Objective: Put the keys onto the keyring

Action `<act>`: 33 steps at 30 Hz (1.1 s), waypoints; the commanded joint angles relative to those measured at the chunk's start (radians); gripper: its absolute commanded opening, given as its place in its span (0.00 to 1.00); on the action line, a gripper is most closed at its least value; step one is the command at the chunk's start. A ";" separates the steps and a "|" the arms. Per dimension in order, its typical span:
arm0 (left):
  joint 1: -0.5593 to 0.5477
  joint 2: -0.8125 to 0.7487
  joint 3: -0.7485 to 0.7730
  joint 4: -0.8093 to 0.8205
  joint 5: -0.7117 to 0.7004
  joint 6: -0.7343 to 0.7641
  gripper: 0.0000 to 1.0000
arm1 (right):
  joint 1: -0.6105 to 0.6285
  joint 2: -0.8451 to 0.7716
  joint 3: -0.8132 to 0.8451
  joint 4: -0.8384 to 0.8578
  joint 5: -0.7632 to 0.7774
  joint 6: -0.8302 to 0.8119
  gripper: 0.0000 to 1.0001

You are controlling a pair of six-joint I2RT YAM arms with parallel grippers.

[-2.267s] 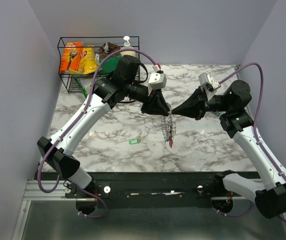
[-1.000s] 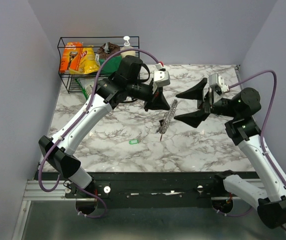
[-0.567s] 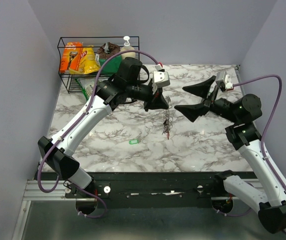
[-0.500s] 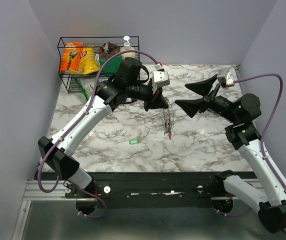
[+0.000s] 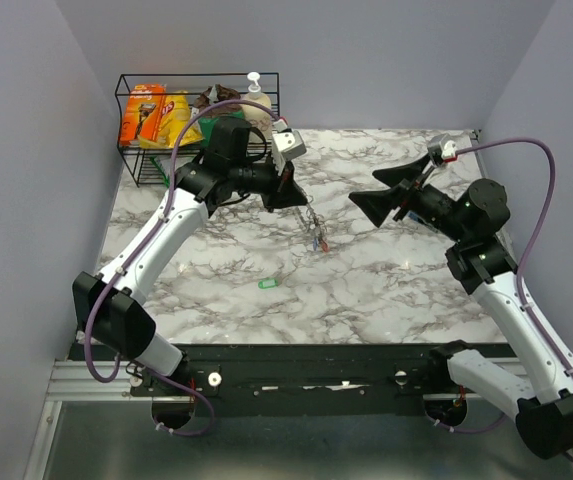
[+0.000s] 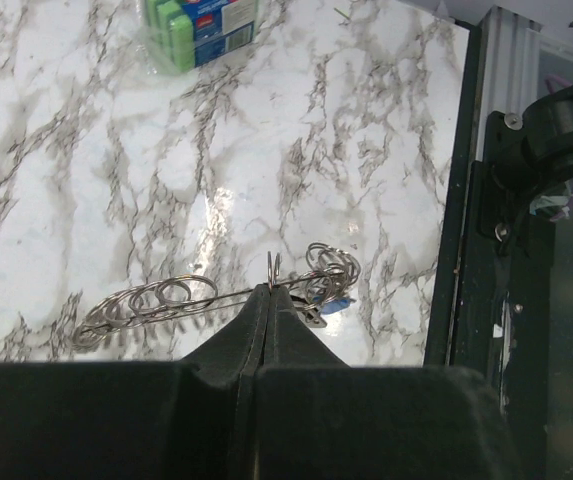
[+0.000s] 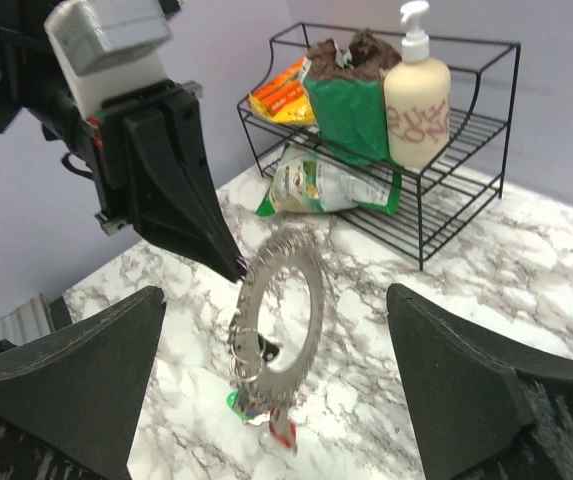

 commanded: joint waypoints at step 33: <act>0.348 -0.520 -0.617 0.236 -0.185 -0.036 0.00 | 0.515 0.673 0.127 -0.407 0.378 -0.126 0.89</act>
